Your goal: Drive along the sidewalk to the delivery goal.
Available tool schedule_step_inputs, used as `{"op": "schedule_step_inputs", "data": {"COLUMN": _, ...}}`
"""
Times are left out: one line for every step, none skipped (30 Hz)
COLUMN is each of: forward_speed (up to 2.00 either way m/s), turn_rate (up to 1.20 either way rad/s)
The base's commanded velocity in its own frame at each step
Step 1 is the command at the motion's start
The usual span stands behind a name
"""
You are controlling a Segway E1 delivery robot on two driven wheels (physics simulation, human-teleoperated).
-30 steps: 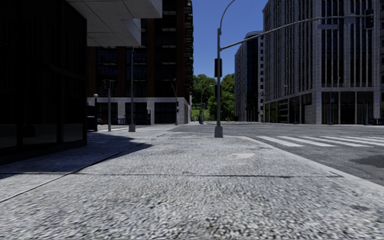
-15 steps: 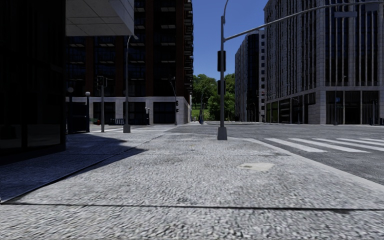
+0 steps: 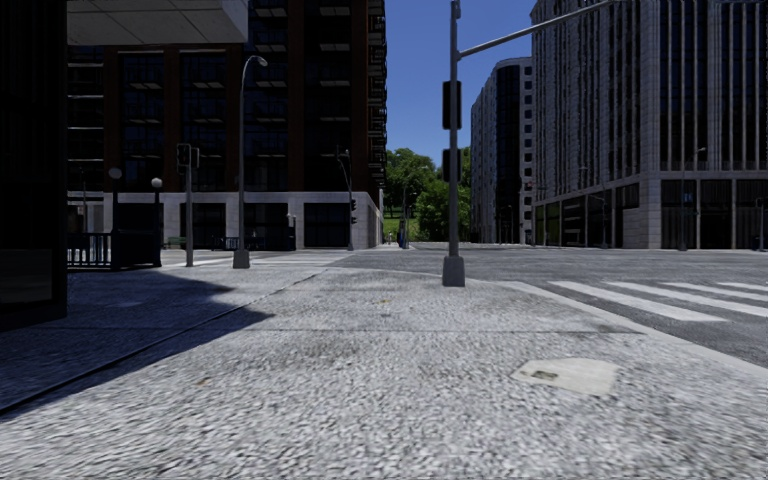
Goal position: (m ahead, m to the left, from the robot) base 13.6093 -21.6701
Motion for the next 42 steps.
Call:
{"op": "schedule_step_inputs", "data": {"forward_speed": 2.0, "turn_rate": 0.0}}
{"op": "schedule_step_inputs", "data": {"forward_speed": 2.0, "turn_rate": 0.0}}
{"op": "schedule_step_inputs", "data": {"forward_speed": 2.0, "turn_rate": 0.0}}
{"op": "schedule_step_inputs", "data": {"forward_speed": 2.0, "turn_rate": 0.0}}
{"op": "schedule_step_inputs", "data": {"forward_speed": 2.0, "turn_rate": 0.0}}
{"op": "schedule_step_inputs", "data": {"forward_speed": 2.0, "turn_rate": 0.0}}
{"op": "schedule_step_inputs", "data": {"forward_speed": 2.0, "turn_rate": 0.0}}
{"op": "schedule_step_inputs", "data": {"forward_speed": 2.0, "turn_rate": 0.0}}
{"op": "schedule_step_inputs", "data": {"forward_speed": 2.0, "turn_rate": -0.38}}
{"op": "schedule_step_inputs", "data": {"forward_speed": 2.0, "turn_rate": -0.49}}
{"op": "schedule_step_inputs", "data": {"forward_speed": 2.0, "turn_rate": -0.52}}
{"op": "schedule_step_inputs", "data": {"forward_speed": 2.0, "turn_rate": -0.53}}
{"op": "schedule_step_inputs", "data": {"forward_speed": 2.0, "turn_rate": -0.53}}
{"op": "schedule_step_inputs", "data": {"forward_speed": 2.0, "turn_rate": -0.53}}
{"op": "schedule_step_inputs", "data": {"forward_speed": 2.0, "turn_rate": -0.53}}
{"op": "schedule_step_inputs", "data": {"forward_speed": 2.0, "turn_rate": -0.53}}
{"op": "schedule_step_inputs", "data": {"forward_speed": 2.0, "turn_rate": -0.53}}
{"op": "schedule_step_inputs", "data": {"forward_speed": 2.0, "turn_rate": -0.53}}
{"op": "schedule_step_inputs", "data": {"forward_speed": 2.0, "turn_rate": -0.53}}
{"op": "schedule_step_inputs", "data": {"forward_speed": 2.0, "turn_rate": -0.53}}
{"op": "schedule_step_inputs", "data": {"forward_speed": 2.0, "turn_rate": -0.53}}
{"op": "schedule_step_inputs", "data": {"forward_speed": 2.0, "turn_rate": -0.53}}
{"op": "schedule_step_inputs", "data": {"forward_speed": 2.0, "turn_rate": -0.53}}
{"op": "schedule_step_inputs", "data": {"forward_speed": 2.0, "turn_rate": -0.53}}
{"op": "schedule_step_inputs", "data": {"forward_speed": 2.0, "turn_rate": -0.53}}
{"op": "schedule_step_inputs", "data": {"forward_speed": 2.0, "turn_rate": -0.53}}
{"op": "schedule_step_inputs", "data": {"forward_speed": 2.0, "turn_rate": -0.53}}
{"op": "schedule_step_inputs", "data": {"forward_speed": 2.0, "turn_rate": -0.53}}
{"op": "schedule_step_inputs", "data": {"forward_speed": 2.0, "turn_rate": -0.53}}
{"op": "schedule_step_inputs", "data": {"forward_speed": 2.0, "turn_rate": -0.53}}
{"op": "schedule_step_inputs", "data": {"forward_speed": 2.0, "turn_rate": -0.53}}
{"op": "schedule_step_inputs", "data": {"forward_speed": 2.0, "turn_rate": -0.53}}
{"op": "schedule_step_inputs", "data": {"forward_speed": 2.0, "turn_rate": -0.53}}
{"op": "schedule_step_inputs", "data": {"forward_speed": 2.0, "turn_rate": -0.53}}
{"op": "schedule_step_inputs", "data": {"forward_speed": 2.0, "turn_rate": -0.53}}
{"op": "schedule_step_inputs", "data": {"forward_speed": 2.0, "turn_rate": -0.53}}
{"op": "schedule_step_inputs", "data": {"forward_speed": 2.0, "turn_rate": -0.53}}
{"op": "schedule_step_inputs", "data": {"forward_speed": 2.0, "turn_rate": -0.53}}
{"op": "schedule_step_inputs", "data": {"forward_speed": 2.0, "turn_rate": -0.53}}
{"op": "schedule_step_inputs", "data": {"forward_speed": 2.0, "turn_rate": -0.53}}
{"op": "schedule_step_inputs", "data": {"forward_speed": 2.0, "turn_rate": -0.53}}
{"op": "schedule_step_inputs", "data": {"forward_speed": 2.0, "turn_rate": -0.53}}
